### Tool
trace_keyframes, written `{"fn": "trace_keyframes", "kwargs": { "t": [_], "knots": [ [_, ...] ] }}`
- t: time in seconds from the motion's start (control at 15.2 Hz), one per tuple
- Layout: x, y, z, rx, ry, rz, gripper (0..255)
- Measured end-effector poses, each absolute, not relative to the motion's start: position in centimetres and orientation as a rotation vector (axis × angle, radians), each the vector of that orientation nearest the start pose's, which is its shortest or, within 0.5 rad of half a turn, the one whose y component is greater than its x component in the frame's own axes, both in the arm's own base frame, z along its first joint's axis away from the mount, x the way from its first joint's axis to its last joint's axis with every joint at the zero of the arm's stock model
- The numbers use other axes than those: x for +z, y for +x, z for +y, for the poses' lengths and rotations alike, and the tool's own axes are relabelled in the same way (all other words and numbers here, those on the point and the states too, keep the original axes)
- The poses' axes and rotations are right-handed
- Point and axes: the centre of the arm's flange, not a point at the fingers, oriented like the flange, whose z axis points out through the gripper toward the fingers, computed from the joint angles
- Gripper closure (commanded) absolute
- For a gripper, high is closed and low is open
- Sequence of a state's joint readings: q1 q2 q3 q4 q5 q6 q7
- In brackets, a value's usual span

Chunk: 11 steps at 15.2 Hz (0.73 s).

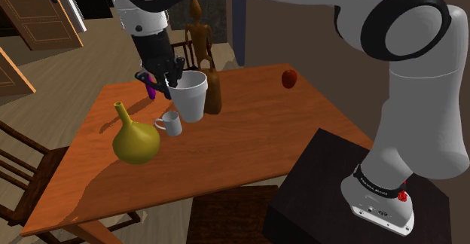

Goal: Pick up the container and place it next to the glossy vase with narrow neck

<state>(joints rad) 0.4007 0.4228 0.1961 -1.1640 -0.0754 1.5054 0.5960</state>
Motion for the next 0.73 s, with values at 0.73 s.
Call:
{"fn": "trace_keyframes", "kwargs": {
  "t": [0.73],
  "knots": [
    [49.6,57.3,34.4,0.102,-3.177,0.025,255]
  ]
}}
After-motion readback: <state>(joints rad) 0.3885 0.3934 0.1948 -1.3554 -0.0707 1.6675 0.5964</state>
